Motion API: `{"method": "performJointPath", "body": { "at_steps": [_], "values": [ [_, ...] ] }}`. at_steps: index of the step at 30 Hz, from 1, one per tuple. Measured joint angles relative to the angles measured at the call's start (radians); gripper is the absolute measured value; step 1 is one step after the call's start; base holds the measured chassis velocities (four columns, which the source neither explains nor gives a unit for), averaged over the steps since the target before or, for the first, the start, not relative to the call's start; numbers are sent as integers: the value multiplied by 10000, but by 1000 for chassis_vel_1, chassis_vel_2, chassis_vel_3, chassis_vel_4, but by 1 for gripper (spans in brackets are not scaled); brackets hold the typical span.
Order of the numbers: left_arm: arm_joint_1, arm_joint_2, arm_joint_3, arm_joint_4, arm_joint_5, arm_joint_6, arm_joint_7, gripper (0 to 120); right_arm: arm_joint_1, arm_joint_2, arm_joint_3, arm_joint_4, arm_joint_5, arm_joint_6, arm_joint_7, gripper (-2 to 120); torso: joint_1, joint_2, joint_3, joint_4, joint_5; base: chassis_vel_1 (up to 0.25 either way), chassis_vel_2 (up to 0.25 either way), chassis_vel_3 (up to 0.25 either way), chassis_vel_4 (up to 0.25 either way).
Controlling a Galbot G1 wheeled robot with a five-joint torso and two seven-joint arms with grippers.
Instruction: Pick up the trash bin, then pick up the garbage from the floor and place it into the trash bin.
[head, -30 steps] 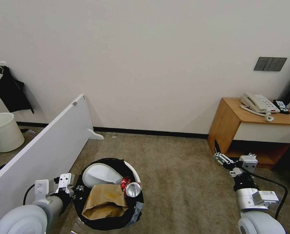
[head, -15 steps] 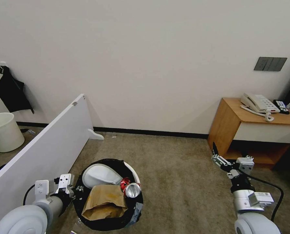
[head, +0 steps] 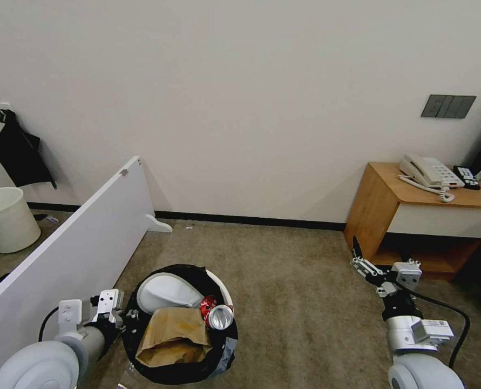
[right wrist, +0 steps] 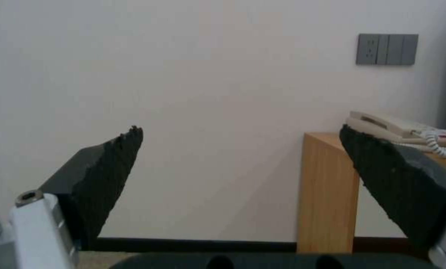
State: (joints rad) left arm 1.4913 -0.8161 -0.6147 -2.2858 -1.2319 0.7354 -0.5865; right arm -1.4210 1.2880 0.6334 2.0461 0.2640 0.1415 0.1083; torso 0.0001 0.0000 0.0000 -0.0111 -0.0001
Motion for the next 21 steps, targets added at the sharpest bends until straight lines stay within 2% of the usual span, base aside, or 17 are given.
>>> {"method": "performJointPath", "body": {
  "at_steps": [21],
  "values": [
    [-6, 12, 29, 15, -2, 0, 1, 0, -15, 61, -51, 62, 4, 0, 9, 100, 0, 0, 0, 0, 0, 0, 0, 0, 0]
  ]
}}
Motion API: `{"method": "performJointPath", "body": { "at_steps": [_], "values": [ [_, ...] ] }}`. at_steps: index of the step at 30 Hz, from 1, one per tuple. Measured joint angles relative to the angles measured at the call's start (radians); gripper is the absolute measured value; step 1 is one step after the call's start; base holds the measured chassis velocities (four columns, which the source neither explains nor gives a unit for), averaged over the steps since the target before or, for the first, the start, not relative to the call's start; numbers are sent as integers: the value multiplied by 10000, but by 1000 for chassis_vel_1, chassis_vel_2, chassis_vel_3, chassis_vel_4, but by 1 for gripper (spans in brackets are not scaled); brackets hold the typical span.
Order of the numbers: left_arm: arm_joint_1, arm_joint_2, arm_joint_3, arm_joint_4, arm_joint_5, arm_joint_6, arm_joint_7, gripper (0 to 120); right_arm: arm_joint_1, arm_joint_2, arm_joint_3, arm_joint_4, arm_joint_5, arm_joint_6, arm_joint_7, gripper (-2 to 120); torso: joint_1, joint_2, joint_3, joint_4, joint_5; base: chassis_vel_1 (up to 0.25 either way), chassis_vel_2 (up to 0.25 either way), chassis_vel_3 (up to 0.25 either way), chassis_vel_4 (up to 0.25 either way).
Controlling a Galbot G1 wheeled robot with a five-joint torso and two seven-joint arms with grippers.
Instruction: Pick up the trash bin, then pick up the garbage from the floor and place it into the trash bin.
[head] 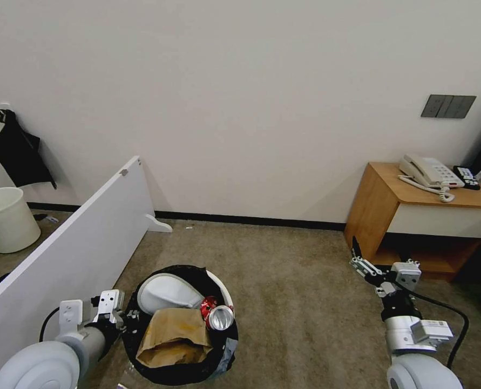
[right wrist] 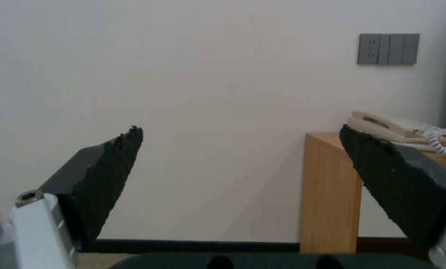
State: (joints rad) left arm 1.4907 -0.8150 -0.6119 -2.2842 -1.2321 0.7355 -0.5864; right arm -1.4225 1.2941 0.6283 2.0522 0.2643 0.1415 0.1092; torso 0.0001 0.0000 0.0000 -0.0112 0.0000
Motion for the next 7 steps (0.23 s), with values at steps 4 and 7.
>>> {"method": "performJointPath", "body": {
  "at_steps": [4, 7],
  "values": [
    [15, -4, -7, -8, 2, 0, 1, 0, -18, 5, -3, 5, -2, 1, 0, 100, 0, 0, 0, 0, 0, 0, 0, 0, 0],
    [23, -10, -12, -11, 11, 0, 4, 0, -29, 20, -12, 19, -10, 0, 1, 100, 0, 0, 0, 0, 0, 0, 0, 0, 0]
  ]
}}
